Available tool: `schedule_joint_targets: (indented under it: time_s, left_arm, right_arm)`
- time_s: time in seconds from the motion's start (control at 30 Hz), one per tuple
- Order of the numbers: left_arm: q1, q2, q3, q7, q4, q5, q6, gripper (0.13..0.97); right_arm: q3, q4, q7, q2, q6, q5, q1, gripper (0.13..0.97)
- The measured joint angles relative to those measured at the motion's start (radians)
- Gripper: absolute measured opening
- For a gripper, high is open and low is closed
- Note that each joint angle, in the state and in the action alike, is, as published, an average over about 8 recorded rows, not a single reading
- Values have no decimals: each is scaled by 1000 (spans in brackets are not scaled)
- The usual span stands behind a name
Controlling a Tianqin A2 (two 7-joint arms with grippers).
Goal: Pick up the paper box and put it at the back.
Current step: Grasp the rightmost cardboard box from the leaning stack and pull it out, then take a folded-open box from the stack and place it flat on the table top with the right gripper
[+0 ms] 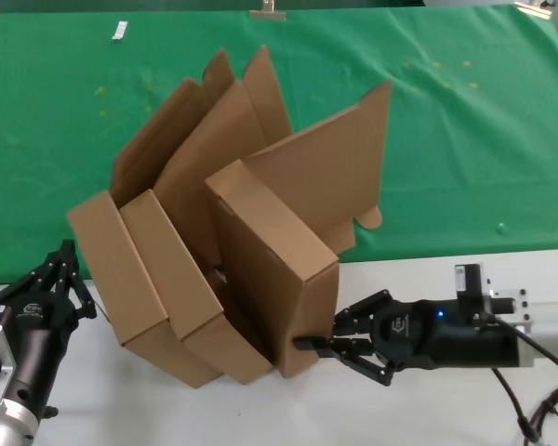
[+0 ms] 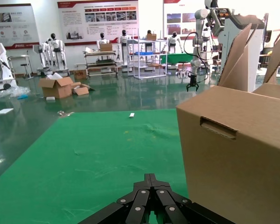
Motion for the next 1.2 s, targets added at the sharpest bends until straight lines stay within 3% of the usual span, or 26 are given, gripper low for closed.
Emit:
schedule_joint_targets:
  time_s: [0.27,0.6,0.83,1.03,1.2]
  left_arm:
    - [0,0,0,0,0,0,0,144]
    - [0,0,0,0,0,0,0,144]
    - [0,0,0,0,0,0,0,144]
    - [0,0,0,0,0,0,0,144]
    - [0,0,0,0,0,0,0,144]
  right_arm:
    - [18,117,54,41,-47,26,-46,180]
    - [57,576,256,101,-57,142,-182,156]
    - [84,902,421,177,54,181,-262,152]
    - [49,1098,588,282,223,50,-258,152]
    - [-37,1062,668,334,317,-143,-126,152]
